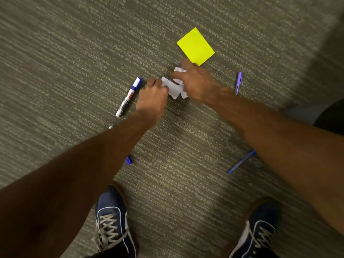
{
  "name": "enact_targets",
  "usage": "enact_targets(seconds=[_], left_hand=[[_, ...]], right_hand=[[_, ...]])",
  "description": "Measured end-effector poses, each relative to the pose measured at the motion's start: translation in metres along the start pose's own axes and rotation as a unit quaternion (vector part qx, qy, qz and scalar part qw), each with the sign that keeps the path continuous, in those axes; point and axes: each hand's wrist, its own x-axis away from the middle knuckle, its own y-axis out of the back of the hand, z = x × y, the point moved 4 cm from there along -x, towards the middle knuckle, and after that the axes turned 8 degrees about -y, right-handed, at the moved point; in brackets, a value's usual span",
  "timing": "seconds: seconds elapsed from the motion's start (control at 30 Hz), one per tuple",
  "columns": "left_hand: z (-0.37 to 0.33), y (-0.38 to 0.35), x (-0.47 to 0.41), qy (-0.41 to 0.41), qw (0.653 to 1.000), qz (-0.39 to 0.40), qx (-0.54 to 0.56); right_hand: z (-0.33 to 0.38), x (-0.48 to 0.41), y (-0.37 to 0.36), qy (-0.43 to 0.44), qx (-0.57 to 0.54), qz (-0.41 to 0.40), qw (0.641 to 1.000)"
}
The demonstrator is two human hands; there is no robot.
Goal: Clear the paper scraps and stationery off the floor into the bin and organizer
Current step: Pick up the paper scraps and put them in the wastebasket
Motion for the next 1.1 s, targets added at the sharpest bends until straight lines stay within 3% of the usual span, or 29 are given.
enact_targets(seconds=[0.33,0.67,0.9,1.1], left_hand=[[0.002,0.007,-0.004,-0.038,0.999,-0.005,-0.028],[-0.031,0.071,0.031,-0.075,0.99,-0.1,0.06],[-0.086,0.168,0.076,-0.111,0.959,-0.225,0.134],[-0.158,0.222,0.105,-0.155,0.935,-0.273,0.164]], right_hand=[[-0.001,0.018,0.0,-0.004,-0.053,-0.024,0.998],[0.003,0.084,0.053,-0.058,-0.17,-0.092,0.979],[-0.006,0.182,0.131,-0.087,-0.226,-0.22,0.945],[-0.034,0.267,0.183,-0.151,-0.235,-0.316,0.907]])
